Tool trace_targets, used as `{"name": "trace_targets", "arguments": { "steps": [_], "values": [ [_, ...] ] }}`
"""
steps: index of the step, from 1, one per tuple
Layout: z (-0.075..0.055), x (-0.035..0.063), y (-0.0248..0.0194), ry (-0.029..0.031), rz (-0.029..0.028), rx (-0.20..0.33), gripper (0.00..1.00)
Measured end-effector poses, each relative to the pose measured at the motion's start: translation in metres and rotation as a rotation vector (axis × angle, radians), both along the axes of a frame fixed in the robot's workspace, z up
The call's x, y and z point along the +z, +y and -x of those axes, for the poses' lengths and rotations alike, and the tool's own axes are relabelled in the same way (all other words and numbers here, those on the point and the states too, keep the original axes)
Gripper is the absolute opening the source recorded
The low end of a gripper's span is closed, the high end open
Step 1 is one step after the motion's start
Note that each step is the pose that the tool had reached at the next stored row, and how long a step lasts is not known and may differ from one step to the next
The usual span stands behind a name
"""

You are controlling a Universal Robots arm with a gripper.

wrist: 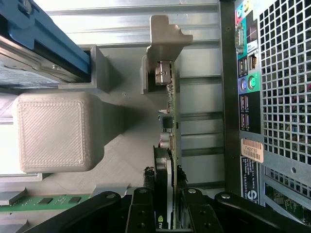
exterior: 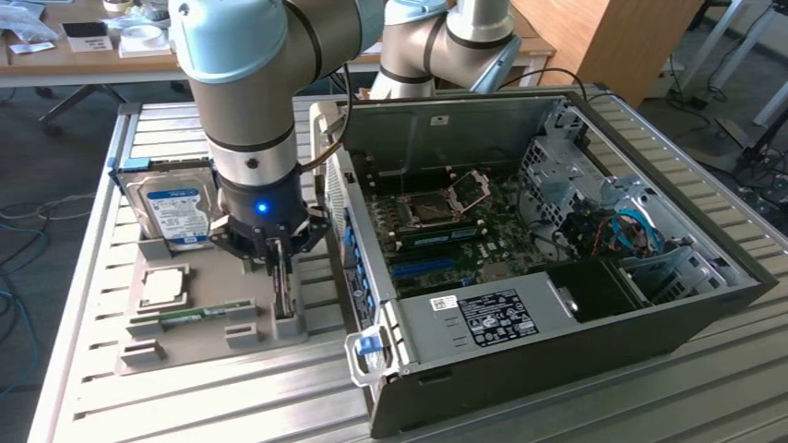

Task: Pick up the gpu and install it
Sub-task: 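Pick up the gpu and move the gpu toward the slot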

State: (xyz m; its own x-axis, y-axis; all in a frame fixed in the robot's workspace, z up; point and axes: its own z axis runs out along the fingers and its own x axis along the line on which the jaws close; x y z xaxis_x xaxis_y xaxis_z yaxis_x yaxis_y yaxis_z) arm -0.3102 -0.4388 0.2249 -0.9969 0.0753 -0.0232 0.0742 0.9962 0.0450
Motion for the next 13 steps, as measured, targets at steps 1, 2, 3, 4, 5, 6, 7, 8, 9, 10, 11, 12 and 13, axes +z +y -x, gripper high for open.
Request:
{"name": "trace_targets", "arguments": {
  "steps": [1, 2, 3, 4, 5, 6, 7, 8, 9, 10, 11, 12, 13],
  "values": [
    [0.0000, 0.0000, 0.0000, 0.0000, 0.0000, 0.000, 0.27],
    [0.0000, 0.0000, 0.0000, -0.0001, 0.0000, 0.000, 0.27],
    [0.0000, 0.0000, 0.0000, -0.0001, 0.0000, 0.000, 0.27],
    [0.0000, 0.0000, 0.0000, -0.0001, 0.0000, 0.000, 0.27],
    [0.0000, 0.0000, 0.0000, -0.0001, 0.0000, 0.000, 0.27],
    [0.0000, 0.0000, 0.0000, -0.0001, 0.0000, 0.000, 0.27],
    [0.0000, 0.0000, 0.0000, -0.0001, 0.0000, 0.000, 0.27],
    [0.0000, 0.0000, 0.0000, -0.0001, -0.0001, 0.000, 0.27],
    [0.0000, 0.0000, 0.0000, -0.0001, 0.0000, 0.000, 0.27],
    [0.0000, 0.0000, 0.0000, -0.0001, -0.0001, 0.000, 0.27],
    [0.0000, 0.0000, 0.0000, -0.0001, 0.0000, 0.000, 0.27],
    [0.0000, 0.0000, 0.0000, -0.0001, 0.0000, 0.000, 0.27],
    [0.0000, 0.0000, 0.0000, -0.0001, -0.0001, 0.000, 0.27]
  ]
}}
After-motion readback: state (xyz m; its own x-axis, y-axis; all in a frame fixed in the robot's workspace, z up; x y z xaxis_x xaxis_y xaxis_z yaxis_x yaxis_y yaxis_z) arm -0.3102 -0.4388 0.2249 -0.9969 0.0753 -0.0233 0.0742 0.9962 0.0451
